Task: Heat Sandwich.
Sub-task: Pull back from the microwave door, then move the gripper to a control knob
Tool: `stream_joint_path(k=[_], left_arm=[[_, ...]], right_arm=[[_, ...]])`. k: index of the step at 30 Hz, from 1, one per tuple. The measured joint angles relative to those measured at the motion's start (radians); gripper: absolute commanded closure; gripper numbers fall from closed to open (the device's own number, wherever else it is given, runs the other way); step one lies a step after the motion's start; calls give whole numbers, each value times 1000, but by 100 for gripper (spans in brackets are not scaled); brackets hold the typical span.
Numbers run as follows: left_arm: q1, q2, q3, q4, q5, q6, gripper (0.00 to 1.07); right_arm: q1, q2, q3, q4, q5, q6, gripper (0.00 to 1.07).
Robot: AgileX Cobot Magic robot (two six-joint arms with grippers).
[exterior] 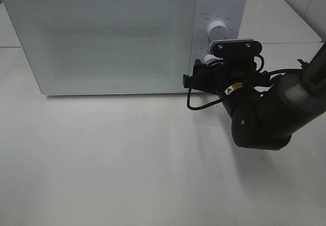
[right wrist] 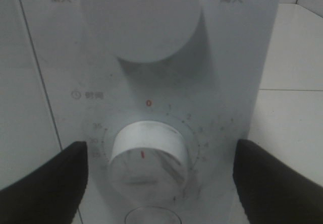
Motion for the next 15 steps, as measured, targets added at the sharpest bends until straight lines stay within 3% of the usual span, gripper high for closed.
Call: stream_joint_path(k=[5,7,9,13,15], left_arm=[[0,0,0,0,0,0,7],[0,0,0,0,0,0,7],[0,0,0,0,0,0,7],[0,0,0,0,0,0,7],[0,0,0,0,0,0,7]], right_arm=[[0,1,0,9,0,0,43],[0,1,0,14,0,0,55],[0,1,-1,11,1,0,59],[3,1,-3,-11,4,0,85],[3,1,-3,-11,4,0,89]])
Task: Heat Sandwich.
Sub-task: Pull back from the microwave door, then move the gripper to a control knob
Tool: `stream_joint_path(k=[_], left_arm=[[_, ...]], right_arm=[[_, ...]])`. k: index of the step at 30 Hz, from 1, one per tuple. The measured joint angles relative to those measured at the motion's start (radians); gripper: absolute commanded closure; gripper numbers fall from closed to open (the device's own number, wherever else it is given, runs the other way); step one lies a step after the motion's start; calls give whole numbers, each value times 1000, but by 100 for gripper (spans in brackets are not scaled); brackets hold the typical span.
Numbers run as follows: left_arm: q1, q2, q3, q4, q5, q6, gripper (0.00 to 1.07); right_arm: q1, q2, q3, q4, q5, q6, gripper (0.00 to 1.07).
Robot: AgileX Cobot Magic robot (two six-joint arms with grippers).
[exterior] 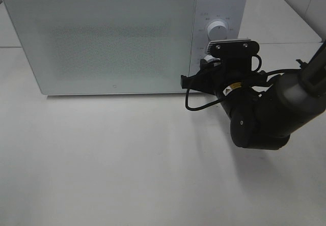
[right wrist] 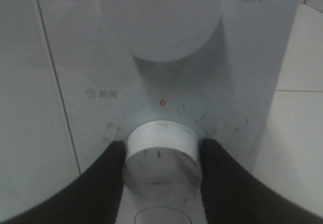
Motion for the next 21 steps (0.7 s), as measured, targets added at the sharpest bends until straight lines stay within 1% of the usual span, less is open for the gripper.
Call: stream_joint_path(k=[1,2,13,18,21], left_arm=[[0,0,0,0,0,0,7],[0,0,0,0,0,0,7],[0,0,0,0,0,0,7],[0,0,0,0,0,0,7],[0,0,0,0,0,0,7]], right_arm=[[0,0,0,0,0,0,94],[0,0,0,0,0,0,95],[0,0,0,0,1,9,93],[0,0,-1,-3,1,122,94],[0,0,-1,-5,1,280,97]])
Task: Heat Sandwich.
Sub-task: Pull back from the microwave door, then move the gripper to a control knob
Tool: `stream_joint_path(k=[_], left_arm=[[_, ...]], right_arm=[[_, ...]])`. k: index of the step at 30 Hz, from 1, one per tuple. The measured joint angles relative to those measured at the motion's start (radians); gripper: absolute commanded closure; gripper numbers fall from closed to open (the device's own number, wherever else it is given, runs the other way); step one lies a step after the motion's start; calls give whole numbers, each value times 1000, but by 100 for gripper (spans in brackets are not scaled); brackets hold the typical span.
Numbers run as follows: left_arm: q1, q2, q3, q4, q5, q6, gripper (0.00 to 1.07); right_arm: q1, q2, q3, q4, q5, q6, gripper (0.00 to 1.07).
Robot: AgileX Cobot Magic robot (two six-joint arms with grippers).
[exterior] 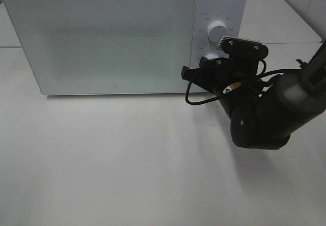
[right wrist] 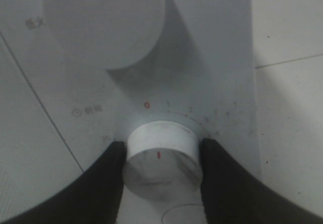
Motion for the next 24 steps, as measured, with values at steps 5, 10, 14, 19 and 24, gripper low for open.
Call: stream_joint_path(k=[5,10,14,19,24], left_arm=[[0,0,0,0,0,0,7],[0,0,0,0,0,0,7],[0,0,0,0,0,0,7],[0,0,0,0,0,0,7],[0,0,0,0,0,0,7]], right_arm=[[-1,0,0,-4,0,257,97],[-1,0,-2,-4,0,564,96],[-1,0,-2,-4,-1,768,96],[0,0,0,-5,-6,1009,95],[0,0,1,-4,-7,1160,95]])
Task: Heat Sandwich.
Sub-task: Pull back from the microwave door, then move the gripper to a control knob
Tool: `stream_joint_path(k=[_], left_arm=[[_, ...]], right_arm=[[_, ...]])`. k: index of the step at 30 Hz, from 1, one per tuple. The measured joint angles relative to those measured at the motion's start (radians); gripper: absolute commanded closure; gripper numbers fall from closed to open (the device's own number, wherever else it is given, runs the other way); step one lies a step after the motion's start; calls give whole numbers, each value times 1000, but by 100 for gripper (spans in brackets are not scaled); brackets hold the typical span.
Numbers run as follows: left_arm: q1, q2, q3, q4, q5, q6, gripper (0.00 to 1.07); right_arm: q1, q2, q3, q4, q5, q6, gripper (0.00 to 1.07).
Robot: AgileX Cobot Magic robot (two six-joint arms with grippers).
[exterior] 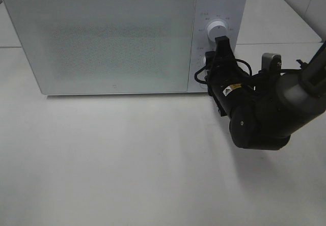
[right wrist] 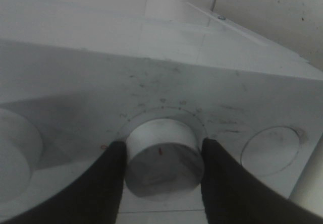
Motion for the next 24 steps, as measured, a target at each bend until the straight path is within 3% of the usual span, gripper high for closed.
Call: stream_joint_path(k=[9,24], left_arm=[[0,0,0,0,0,0,7],[0,0,0,0,0,0,7]], right_arm=[[0,0,1,8,-2,289,94],[0,0,1,11,-3,426,91]])
